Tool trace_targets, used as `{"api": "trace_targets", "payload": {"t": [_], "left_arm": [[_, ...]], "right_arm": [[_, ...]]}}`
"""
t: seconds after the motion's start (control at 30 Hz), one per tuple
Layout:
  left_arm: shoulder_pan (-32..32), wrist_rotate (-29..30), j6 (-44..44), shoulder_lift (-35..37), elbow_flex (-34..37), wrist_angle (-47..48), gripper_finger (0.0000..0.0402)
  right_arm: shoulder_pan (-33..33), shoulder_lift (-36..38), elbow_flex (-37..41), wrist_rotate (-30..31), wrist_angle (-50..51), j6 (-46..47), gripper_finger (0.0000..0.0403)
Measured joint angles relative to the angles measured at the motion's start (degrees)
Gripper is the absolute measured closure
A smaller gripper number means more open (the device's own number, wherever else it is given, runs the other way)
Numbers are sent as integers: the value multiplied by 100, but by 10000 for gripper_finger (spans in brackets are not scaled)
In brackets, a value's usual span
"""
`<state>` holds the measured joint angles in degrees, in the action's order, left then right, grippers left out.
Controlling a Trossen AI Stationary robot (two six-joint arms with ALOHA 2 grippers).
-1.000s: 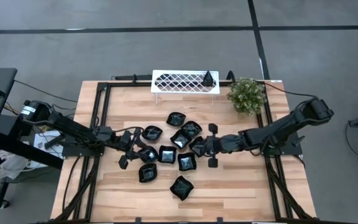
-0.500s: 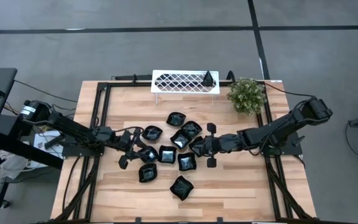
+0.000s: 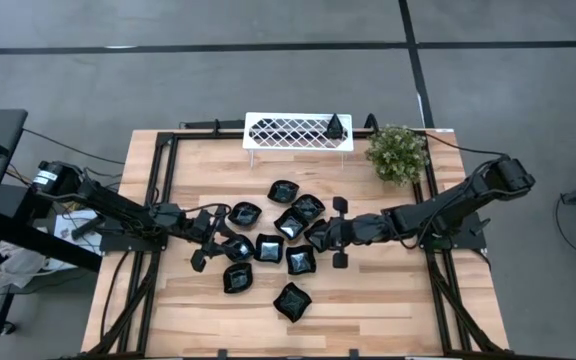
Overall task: Pick & Place Mini shaped plates
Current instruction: Put the distorted square plate on the shelf
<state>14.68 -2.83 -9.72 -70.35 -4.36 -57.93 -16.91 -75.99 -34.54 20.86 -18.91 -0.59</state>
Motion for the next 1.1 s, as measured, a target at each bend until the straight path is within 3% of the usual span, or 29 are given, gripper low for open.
{"api": "trace_targets", "payload": {"t": [0.1,0.3,0.53,0.97,1.1], "left_arm": [[0,0,0,0,2,0,238],[0,1,0,0,2,-6,238],[0,2,0,0,2,-14,238],[0,0,0,2,2,-25,238],[0,0,0,2,2,-24,238]], "right_arm": [[-66,219,0,-47,589,1,359],[-231,987,2,-911,2041,576,359],[-465,755,2,-1488,1708,1072,359],[-474,-128,0,-1180,1339,1059,359],[-519,-385,-137,-1181,1431,395,359]]}}
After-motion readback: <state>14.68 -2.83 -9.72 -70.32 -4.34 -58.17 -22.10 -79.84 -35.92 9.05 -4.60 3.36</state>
